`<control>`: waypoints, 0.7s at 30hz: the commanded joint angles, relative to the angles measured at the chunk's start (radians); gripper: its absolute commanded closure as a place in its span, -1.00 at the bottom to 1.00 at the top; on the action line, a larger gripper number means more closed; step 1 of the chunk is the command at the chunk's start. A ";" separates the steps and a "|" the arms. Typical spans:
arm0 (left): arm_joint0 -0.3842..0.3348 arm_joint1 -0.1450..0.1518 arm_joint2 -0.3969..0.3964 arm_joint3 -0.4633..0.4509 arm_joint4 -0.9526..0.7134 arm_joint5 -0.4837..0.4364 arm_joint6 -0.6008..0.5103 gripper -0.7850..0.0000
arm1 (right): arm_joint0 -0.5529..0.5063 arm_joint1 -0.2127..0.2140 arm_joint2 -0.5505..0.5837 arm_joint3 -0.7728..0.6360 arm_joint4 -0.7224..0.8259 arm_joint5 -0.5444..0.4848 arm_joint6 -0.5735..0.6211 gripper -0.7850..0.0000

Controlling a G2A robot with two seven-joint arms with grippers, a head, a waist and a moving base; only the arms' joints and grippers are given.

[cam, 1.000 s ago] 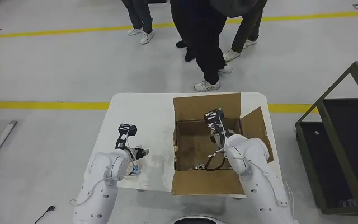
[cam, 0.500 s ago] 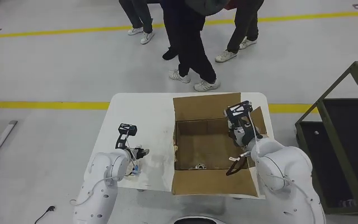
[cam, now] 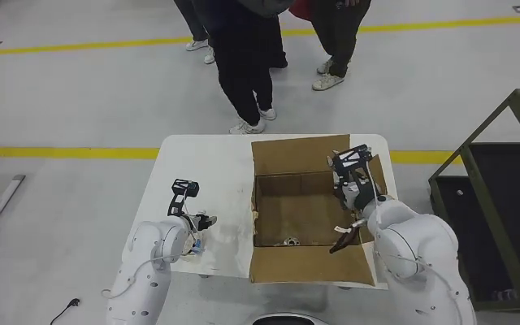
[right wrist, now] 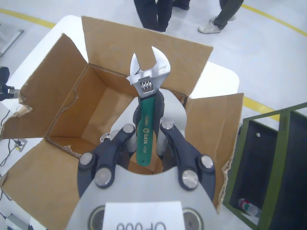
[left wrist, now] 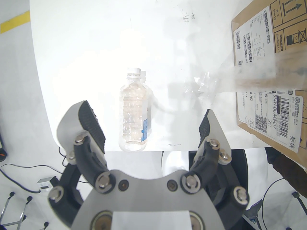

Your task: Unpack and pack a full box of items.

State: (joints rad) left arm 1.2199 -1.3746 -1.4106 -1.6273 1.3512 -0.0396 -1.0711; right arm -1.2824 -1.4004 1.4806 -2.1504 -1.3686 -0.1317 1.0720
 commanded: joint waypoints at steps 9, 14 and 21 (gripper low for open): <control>0.000 0.000 0.000 0.000 0.000 0.000 0.000 -1.00 | -0.036 0.017 0.183 -0.122 0.122 0.008 0.031 1.00; 0.000 0.000 0.000 0.000 0.000 0.000 0.000 -1.00 | -0.068 0.027 0.294 -0.137 0.163 0.001 0.048 1.00; 0.000 0.000 0.000 0.000 0.000 0.000 0.000 -1.00 | -0.103 0.043 0.427 -0.117 0.193 -0.017 0.078 1.00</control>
State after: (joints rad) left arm 1.2199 -1.3746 -1.4106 -1.6273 1.3512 -0.0396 -1.0711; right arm -1.3798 -1.3588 1.8935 -2.2716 -1.1774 -0.1447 1.1460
